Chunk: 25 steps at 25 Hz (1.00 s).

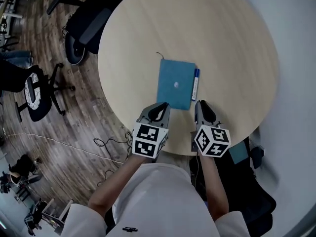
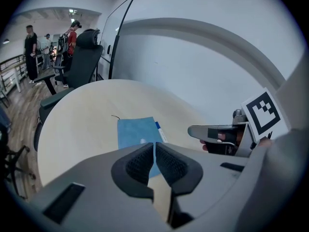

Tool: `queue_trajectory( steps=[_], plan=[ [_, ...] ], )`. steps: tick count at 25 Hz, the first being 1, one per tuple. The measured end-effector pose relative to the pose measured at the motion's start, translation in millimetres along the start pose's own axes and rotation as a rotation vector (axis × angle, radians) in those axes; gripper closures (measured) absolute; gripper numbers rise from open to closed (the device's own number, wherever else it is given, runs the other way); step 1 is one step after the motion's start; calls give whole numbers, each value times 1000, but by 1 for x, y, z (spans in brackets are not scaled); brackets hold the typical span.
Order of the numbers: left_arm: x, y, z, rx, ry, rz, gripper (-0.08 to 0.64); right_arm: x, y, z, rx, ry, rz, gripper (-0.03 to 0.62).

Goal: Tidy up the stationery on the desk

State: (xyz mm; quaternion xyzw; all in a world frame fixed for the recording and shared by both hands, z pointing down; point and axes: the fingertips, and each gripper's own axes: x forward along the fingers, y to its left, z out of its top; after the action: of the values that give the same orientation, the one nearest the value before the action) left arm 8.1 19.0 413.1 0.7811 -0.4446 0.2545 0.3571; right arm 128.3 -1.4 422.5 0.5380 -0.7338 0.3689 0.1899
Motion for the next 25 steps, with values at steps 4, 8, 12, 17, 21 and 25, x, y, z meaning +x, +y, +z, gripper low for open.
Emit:
queue_trajectory(
  steps=[4,8,12,17,21,25],
  plan=[
    [-38,-17,5,21,-27,-33,531,-46,24,10,-44,-55,-23,546],
    [-87,-34,18,56,-68,-62,532,-98,59,25,-134,-122,-53,552],
    [-131,-48,25,118,-110,-76,532,-144,92,30,-122,-191,-49,555],
    [-183,-59,21,185,-146,-125,532,-194,134,23,-92,-255,-51,555],
    [-212,-63,18,199,-169,-148,532,-220,160,21,-92,-289,-34,555],
    [-232,-66,9,215,-177,-160,532,-237,177,11,-115,-314,-37,555]
  ],
)
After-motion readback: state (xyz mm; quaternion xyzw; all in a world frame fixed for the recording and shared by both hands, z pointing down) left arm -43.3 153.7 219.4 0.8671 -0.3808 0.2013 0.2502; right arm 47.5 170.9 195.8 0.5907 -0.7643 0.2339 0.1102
